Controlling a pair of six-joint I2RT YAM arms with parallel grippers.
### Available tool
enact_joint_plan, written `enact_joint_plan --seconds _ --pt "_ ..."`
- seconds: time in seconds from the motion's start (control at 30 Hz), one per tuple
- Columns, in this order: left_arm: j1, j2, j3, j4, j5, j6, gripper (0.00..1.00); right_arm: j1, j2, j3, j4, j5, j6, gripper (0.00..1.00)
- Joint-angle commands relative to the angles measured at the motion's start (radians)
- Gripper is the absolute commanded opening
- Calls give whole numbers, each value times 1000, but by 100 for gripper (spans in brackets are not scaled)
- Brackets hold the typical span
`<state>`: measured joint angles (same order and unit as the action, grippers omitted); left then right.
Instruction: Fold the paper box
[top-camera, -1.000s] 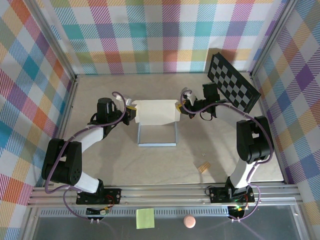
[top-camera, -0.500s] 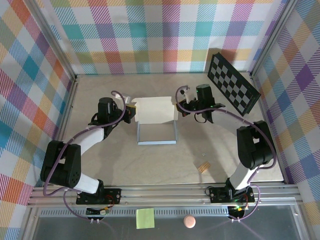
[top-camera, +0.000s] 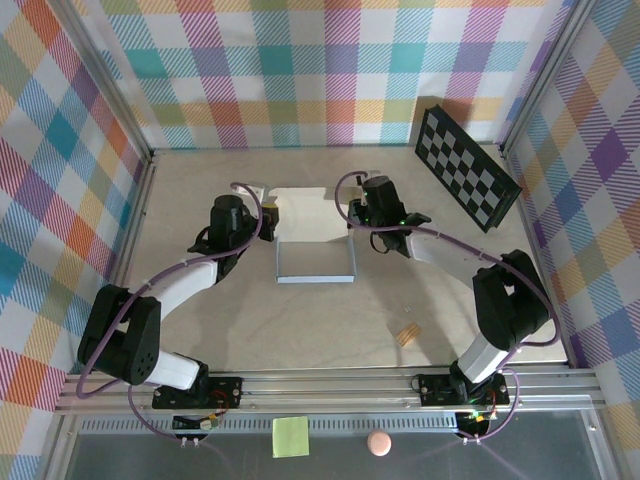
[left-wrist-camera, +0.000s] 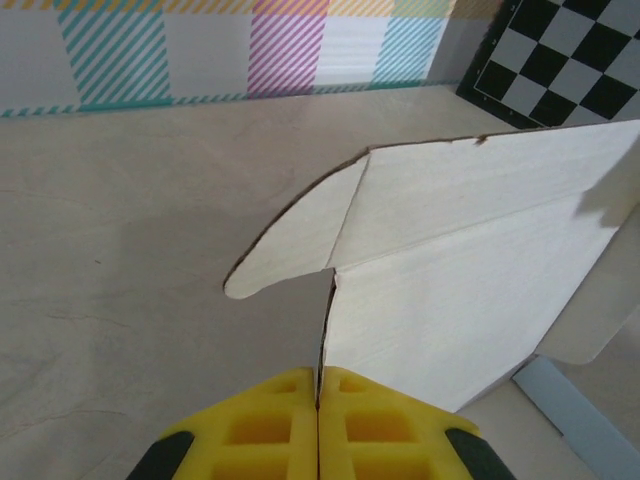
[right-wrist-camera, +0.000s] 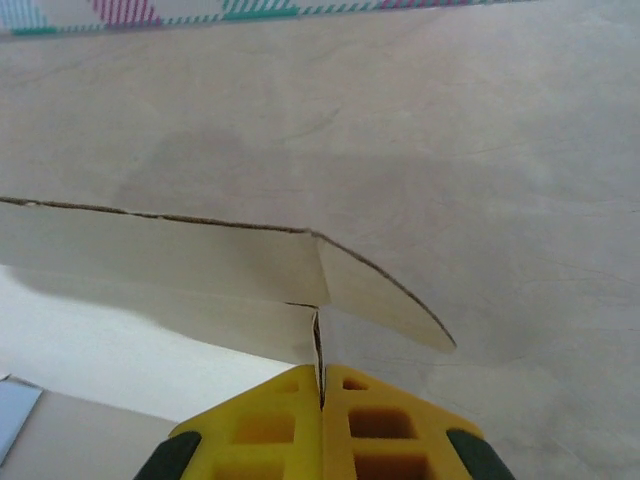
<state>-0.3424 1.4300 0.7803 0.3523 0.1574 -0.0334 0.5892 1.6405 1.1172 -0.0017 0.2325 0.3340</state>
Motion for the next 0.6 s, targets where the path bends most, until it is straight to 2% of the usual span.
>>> enact_joint_plan --seconds 0.0,0.17,0.37,0.47,0.57 --pt "-30 16 47 77 12 -51 5 53 -29 0 62 98 63 0" --pt "-38 40 42 133 -1 -73 2 86 -2 -16 134 123 54 0" --pt "-41 85 56 227 -2 -111 4 125 25 -32 231 254 69 0" --pt "-44 125 72 278 25 -129 11 141 49 -39 304 319 56 0" --pt "-46 159 84 311 37 -132 12 147 89 -31 352 357 40 0"
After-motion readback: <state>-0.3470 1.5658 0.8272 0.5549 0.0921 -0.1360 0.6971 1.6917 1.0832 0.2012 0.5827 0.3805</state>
